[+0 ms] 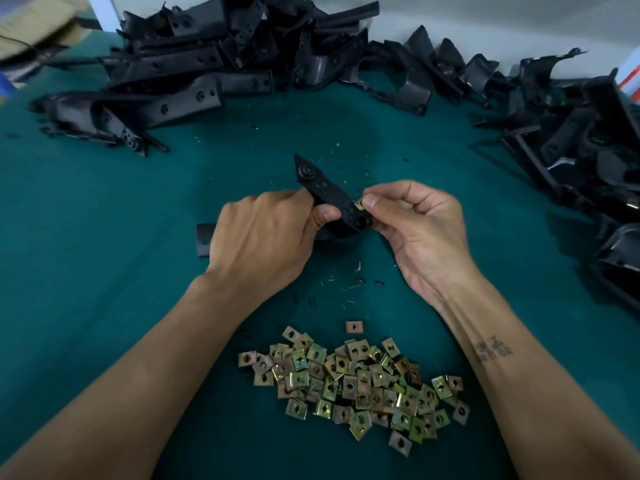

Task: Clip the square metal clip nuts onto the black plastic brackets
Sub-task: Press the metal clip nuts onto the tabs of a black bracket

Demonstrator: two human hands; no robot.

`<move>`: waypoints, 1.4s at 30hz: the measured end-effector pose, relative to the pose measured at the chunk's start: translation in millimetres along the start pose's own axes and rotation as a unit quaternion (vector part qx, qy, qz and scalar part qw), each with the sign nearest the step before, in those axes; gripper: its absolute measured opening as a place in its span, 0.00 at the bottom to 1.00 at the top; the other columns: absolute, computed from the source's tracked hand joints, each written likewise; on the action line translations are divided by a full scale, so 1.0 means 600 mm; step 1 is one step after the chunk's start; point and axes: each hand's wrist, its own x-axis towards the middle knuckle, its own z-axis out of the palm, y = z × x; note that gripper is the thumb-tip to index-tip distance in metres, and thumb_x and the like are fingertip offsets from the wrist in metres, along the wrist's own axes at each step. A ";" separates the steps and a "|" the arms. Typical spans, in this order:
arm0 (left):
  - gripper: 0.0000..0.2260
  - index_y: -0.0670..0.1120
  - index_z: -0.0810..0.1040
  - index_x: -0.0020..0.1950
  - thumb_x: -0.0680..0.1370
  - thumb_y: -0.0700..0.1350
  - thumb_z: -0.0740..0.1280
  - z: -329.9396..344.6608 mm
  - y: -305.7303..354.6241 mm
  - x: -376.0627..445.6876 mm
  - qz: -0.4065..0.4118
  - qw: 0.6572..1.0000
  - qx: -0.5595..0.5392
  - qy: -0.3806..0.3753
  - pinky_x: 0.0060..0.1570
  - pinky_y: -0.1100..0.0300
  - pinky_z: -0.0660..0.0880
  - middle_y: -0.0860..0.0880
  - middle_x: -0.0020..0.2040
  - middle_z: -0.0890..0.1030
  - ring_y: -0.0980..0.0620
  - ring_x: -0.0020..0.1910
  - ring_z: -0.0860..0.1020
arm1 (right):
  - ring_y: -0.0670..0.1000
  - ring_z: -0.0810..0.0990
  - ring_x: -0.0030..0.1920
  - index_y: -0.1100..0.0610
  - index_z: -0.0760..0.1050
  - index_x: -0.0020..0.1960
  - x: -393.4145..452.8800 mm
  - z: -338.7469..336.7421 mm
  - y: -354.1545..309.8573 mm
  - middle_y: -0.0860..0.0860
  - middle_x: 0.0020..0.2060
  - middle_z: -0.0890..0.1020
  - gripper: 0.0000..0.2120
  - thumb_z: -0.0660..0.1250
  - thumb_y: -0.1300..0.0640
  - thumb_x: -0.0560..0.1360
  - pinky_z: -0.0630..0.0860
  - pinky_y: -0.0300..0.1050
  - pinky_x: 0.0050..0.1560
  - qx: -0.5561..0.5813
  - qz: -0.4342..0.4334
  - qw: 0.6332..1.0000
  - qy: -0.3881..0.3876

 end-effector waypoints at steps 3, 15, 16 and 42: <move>0.20 0.50 0.61 0.39 0.83 0.62 0.49 -0.001 0.001 0.000 -0.005 1.000 0.005 0.001 0.28 0.58 0.58 0.54 0.32 0.66 0.39 0.28 0.74 | 0.50 0.85 0.39 0.59 0.85 0.40 -0.001 0.003 0.001 0.56 0.36 0.86 0.09 0.73 0.71 0.72 0.81 0.40 0.45 0.009 -0.008 1.000 0.012; 0.18 0.51 0.60 0.40 0.83 0.61 0.52 0.002 0.001 0.001 -0.002 1.000 0.019 0.012 0.28 0.58 0.57 0.56 0.32 0.64 0.39 0.27 0.75 | 0.48 0.84 0.39 0.55 0.85 0.39 -0.013 0.018 0.011 0.52 0.36 0.86 0.08 0.74 0.66 0.71 0.79 0.38 0.48 -0.044 -0.066 0.995 0.058; 0.18 0.51 0.60 0.40 0.83 0.61 0.52 0.002 0.001 0.001 -0.001 1.000 0.021 0.014 0.28 0.58 0.57 0.56 0.32 0.64 0.39 0.27 0.74 | 0.47 0.84 0.39 0.54 0.86 0.39 -0.014 0.021 0.014 0.52 0.36 0.86 0.08 0.74 0.65 0.71 0.78 0.37 0.47 -0.051 -0.073 0.994 0.066; 0.21 0.46 0.74 0.41 0.83 0.59 0.54 -0.006 0.005 -0.002 -0.020 1.000 0.011 0.005 0.30 0.58 0.59 0.50 0.33 0.79 0.38 0.28 0.76 | 0.54 0.79 0.44 0.55 0.84 0.36 -0.022 0.030 0.001 0.52 0.38 0.84 0.06 0.74 0.66 0.66 0.77 0.45 0.54 -0.039 -0.017 0.998 0.050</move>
